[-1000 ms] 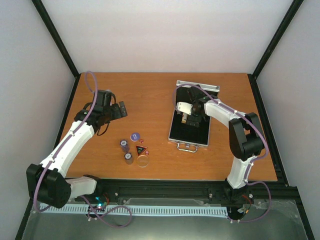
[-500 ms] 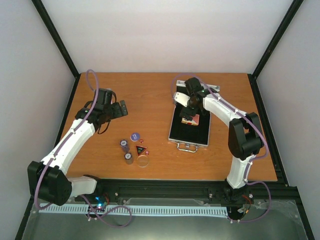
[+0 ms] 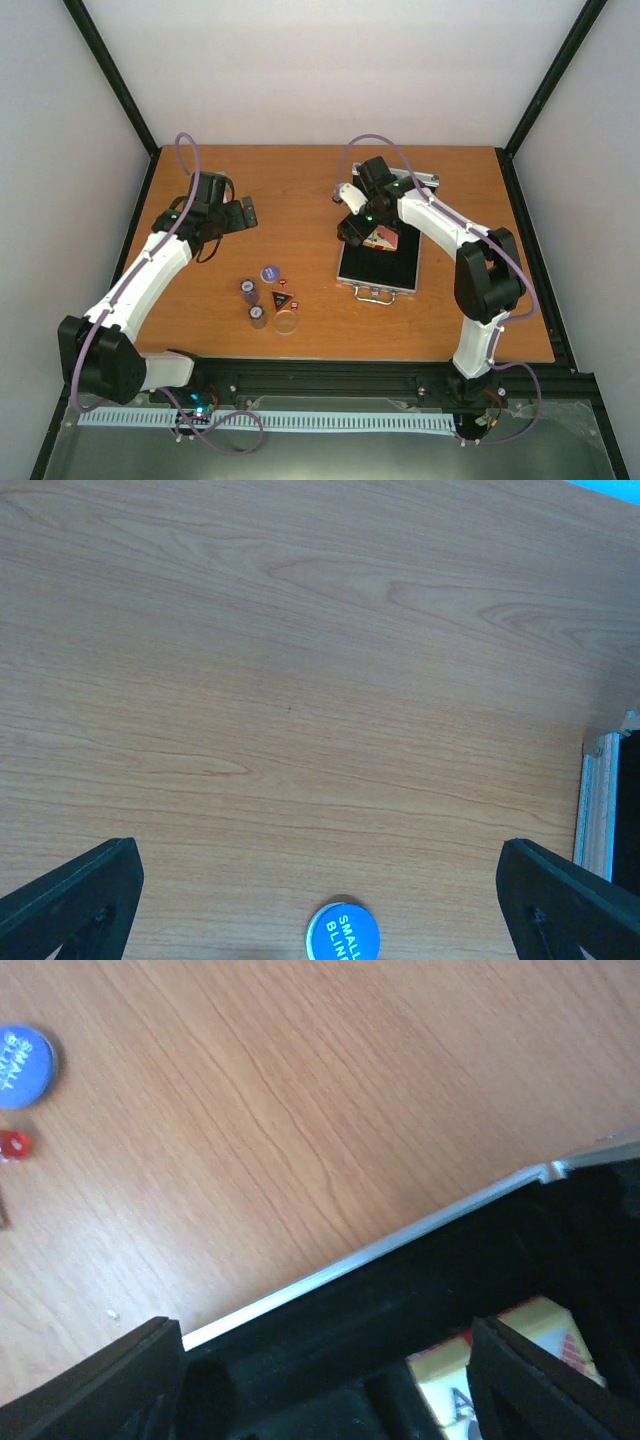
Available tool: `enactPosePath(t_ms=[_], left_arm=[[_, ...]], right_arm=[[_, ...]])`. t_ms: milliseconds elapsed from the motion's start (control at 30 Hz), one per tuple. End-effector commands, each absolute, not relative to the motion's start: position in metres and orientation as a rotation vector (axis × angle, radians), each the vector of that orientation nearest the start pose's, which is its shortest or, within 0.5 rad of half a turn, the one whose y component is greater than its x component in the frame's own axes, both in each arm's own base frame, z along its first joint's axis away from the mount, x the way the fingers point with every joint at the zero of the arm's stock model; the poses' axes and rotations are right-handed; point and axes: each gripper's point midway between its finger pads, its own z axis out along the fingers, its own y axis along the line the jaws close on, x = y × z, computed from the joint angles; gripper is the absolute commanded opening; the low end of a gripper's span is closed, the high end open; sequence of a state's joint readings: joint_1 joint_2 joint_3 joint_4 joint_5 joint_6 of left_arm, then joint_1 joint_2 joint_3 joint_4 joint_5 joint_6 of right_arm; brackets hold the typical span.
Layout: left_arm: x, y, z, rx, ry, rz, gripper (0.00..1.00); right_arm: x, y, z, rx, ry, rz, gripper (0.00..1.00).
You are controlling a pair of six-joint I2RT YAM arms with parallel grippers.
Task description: Pack up texas hold em set
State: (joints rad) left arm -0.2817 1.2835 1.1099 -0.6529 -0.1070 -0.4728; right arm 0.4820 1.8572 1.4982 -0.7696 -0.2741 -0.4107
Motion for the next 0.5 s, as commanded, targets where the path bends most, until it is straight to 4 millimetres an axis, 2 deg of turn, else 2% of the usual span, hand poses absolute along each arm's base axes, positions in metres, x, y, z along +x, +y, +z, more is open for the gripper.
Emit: enactPosePath(t_ms=[0, 33, 167, 267, 367, 467], left_arm=[[0.359, -0.086, 0.217, -0.251, 2.369, -0.236, 1.0], [0.359, -0.086, 0.216, -0.25, 2.37, -0.233, 1.0], [0.361, -0.086, 0.218, -0.235, 2.369, -0.224, 1.0], [0.362, -0.084, 0.22, -0.227, 2.366, -0.208, 1.0], [0.362, -0.084, 0.221, -0.225, 2.364, -0.205, 1.0], [0.361, -0.085, 0.221, -0.226, 2.365, -0.215, 1.0]], right_arm=[[0.368, 0.263, 0.129, -0.972, 2.493, 0.568, 0.71], [0.37, 0.262, 0.124, -0.914, 2.529, 0.574, 0.64], [0.377, 0.253, 0.107, -0.746, 2.617, 0.501, 0.48], [0.38, 0.242, 0.104, -0.658, 2.628, 0.413, 0.45], [0.377, 0.23, 0.096, -0.579, 2.668, 0.331, 0.35], [0.375, 0.213, 0.087, -0.498, 2.711, 0.228, 0.1]])
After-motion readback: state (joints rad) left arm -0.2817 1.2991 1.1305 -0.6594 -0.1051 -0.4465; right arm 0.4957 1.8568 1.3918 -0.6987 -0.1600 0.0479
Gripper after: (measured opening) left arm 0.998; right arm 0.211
